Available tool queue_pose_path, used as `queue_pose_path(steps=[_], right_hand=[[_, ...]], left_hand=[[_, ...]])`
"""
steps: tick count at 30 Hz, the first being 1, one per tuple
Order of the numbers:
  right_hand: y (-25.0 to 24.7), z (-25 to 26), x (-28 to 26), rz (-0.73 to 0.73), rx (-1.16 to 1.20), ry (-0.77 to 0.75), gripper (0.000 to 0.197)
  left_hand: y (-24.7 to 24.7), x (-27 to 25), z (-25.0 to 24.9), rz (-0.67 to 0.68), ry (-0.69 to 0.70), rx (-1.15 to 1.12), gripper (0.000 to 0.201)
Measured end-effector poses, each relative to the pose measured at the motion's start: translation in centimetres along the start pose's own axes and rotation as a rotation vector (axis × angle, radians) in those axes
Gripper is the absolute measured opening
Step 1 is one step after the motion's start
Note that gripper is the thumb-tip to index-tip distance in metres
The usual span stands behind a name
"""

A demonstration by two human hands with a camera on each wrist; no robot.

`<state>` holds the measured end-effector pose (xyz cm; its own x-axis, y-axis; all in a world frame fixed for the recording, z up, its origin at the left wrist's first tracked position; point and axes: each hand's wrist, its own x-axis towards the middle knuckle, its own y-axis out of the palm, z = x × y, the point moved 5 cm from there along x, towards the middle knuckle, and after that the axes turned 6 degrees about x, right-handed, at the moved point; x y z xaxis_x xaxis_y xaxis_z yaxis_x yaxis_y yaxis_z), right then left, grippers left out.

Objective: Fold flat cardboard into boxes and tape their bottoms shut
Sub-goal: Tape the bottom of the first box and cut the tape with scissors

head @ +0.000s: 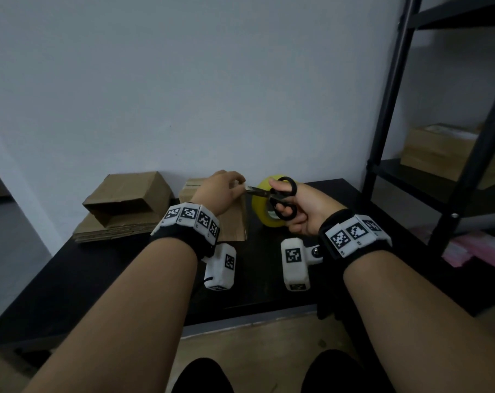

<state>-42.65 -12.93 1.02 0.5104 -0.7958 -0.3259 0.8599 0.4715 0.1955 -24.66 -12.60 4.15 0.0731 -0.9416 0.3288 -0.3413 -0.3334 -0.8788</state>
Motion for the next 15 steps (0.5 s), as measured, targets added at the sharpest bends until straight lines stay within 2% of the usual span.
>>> queue_pose_path(steps=[7,12,15], right_hand=[[1.7,-1.0,0.5,-0.040,-0.069,-0.003,0.050],[3.1,-1.1,0.5,0.014,-0.062,0.021,0.059],[3.2,-0.9,0.7,-0.027,-0.085,0.003,0.055]], left_hand=[[-0.3,-0.5,0.2,-0.052,0.040,-0.055,0.021],[-0.5,-0.8,0.0,-0.029,0.082,-0.035,0.023],[-0.5,-1.0,0.0,-0.017,0.087,-0.035,0.025]])
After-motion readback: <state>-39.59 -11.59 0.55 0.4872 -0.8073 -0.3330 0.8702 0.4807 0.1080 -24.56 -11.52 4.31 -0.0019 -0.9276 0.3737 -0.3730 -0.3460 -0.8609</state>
